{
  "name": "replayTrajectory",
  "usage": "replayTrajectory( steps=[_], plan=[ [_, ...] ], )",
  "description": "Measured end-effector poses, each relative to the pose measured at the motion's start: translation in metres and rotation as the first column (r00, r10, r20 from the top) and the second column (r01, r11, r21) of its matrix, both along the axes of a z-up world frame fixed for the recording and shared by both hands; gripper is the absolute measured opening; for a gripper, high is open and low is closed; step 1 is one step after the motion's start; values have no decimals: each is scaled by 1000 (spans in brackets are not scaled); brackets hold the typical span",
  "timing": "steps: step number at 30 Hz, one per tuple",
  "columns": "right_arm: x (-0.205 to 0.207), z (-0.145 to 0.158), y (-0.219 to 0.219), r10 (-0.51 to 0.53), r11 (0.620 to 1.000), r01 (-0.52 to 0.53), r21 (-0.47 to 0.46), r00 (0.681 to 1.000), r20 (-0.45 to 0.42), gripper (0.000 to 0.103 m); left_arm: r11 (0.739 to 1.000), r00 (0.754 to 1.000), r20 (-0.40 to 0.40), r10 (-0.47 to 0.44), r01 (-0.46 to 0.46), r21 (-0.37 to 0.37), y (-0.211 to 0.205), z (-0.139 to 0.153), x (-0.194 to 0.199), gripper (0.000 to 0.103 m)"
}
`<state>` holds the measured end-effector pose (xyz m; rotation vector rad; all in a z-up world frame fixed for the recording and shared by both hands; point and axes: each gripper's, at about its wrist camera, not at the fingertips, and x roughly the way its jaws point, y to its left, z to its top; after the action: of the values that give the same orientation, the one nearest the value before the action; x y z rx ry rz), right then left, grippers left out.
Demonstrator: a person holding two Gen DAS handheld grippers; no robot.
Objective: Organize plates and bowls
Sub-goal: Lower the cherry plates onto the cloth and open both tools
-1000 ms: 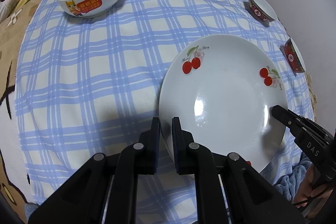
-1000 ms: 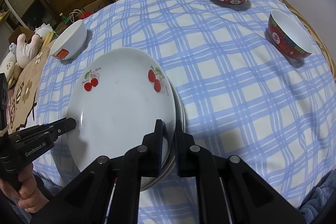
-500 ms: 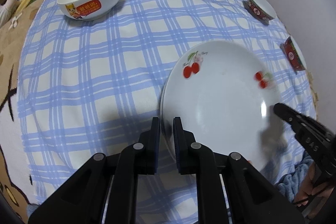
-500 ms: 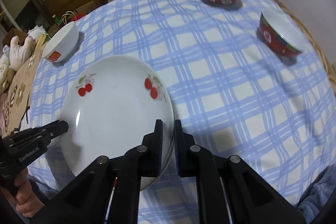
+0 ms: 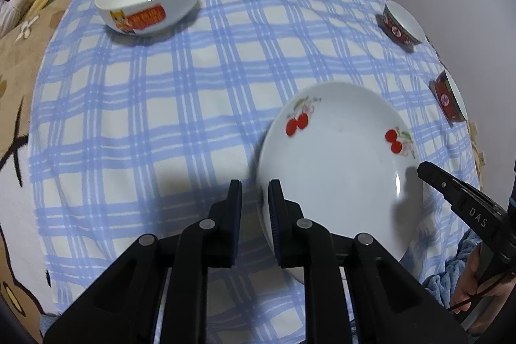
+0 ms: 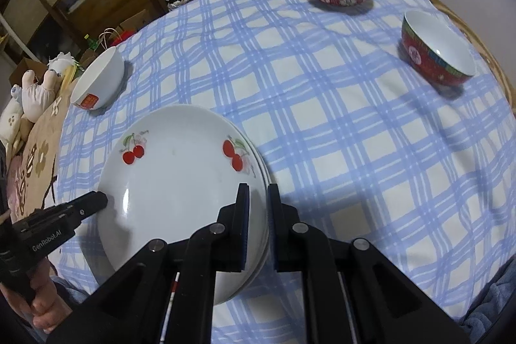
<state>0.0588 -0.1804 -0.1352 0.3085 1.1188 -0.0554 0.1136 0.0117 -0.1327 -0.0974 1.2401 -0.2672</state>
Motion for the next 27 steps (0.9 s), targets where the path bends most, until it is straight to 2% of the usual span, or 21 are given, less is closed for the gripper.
replayTrajectory(
  steps=[3, 5, 10, 12, 14, 15, 16, 17, 18, 20, 22, 27],
  plan=[
    [2, 3, 4, 16, 1000, -16, -10, 1000, 4, 11, 1000, 1000, 10, -9, 9, 18, 2, 5, 2, 22],
    [4, 3, 5, 35, 999, -35, 19, 999, -2, 11, 999, 1000, -2, -28, 28, 16, 4, 10, 6, 27],
    [19, 4, 16, 84, 996, -84, 42, 996, -5, 12, 997, 997, 68, -47, 42, 71, 12, 36, 15, 48],
    [31, 6, 24, 117, 991, -116, 64, 993, -5, 22, 993, 994, 95, -57, 46, 110, 16, 45, 21, 53],
    [43, 13, 34, 144, 988, -144, 47, 990, 12, 45, 990, 993, 104, -52, 37, 136, 21, 50, 30, 60],
    [47, 17, 39, 156, 987, -156, 32, 987, 25, 51, 989, 994, 99, -46, 32, 142, 25, 51, 35, 68],
    [53, 21, 44, 169, 985, -170, 15, 985, 39, 63, 988, 995, 94, -40, 25, 154, 28, 51, 41, 73],
    [60, 25, 50, 183, 983, -183, -3, 982, 51, 71, 986, 995, 92, -39, 23, 165, 31, 51, 45, 74],
    [66, 28, 55, 199, 980, -199, -10, 978, 64, 75, 983, 995, 89, -35, 18, 184, 33, 51, 51, 77],
    [78, 33, 64, 219, 976, -218, -22, 972, 81, 92, 978, 996, 92, -21, 1, 210, 37, 49, 62, 81],
    [92, 38, 72, 226, 974, -224, -33, 969, 98, 101, 970, 995, 98, -8, -16, 244, 43, 47, 74, 81],
    [125, 48, 93, 271, 962, -266, -58, 953, 133, 102, 970, 994, 112, 12, -39, 241, 59, 46, 96, 81]
  ],
)
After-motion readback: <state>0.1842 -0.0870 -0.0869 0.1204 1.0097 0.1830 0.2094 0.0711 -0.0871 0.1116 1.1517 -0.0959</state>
